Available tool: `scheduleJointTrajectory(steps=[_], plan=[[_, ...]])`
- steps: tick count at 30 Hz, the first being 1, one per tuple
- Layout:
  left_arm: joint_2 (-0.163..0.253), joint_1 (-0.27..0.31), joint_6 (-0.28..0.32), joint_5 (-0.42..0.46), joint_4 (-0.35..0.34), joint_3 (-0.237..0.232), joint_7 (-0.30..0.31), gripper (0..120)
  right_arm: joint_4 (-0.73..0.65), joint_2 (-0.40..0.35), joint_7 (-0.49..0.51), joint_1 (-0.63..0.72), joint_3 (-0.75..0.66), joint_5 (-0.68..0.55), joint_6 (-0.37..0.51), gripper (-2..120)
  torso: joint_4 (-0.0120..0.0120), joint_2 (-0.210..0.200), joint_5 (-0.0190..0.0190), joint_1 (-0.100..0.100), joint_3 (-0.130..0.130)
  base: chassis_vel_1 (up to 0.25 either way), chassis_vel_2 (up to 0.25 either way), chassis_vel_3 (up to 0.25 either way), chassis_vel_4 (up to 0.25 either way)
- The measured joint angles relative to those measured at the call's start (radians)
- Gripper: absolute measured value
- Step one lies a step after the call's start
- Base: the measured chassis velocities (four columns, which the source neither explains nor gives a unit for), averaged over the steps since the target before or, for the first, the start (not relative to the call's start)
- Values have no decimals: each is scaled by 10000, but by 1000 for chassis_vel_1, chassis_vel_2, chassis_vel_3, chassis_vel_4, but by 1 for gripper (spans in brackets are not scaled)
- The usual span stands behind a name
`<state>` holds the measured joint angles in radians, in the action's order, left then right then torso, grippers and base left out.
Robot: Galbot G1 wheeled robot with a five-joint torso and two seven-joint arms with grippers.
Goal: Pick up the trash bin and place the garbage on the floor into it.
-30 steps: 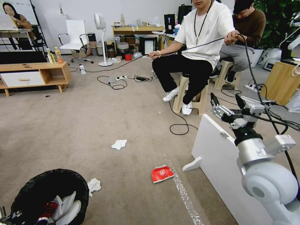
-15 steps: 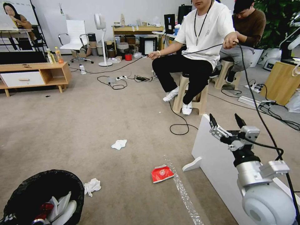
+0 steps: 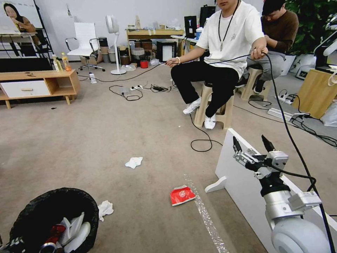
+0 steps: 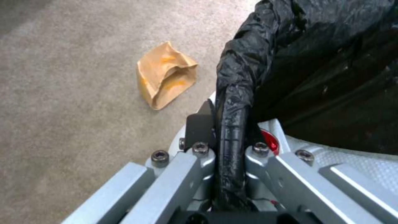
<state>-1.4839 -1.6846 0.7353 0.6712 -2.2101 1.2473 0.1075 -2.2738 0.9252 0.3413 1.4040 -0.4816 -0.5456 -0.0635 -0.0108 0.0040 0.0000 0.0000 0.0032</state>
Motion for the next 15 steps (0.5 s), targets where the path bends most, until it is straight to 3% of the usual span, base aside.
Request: scheduleJointTrajectory(steps=[15], plan=[[-12,-16,0,320,-164,-151,-41,3,-23,59,9,252,50,177,-19,100,-1,-2,0,1,0,0,0,0,0]])
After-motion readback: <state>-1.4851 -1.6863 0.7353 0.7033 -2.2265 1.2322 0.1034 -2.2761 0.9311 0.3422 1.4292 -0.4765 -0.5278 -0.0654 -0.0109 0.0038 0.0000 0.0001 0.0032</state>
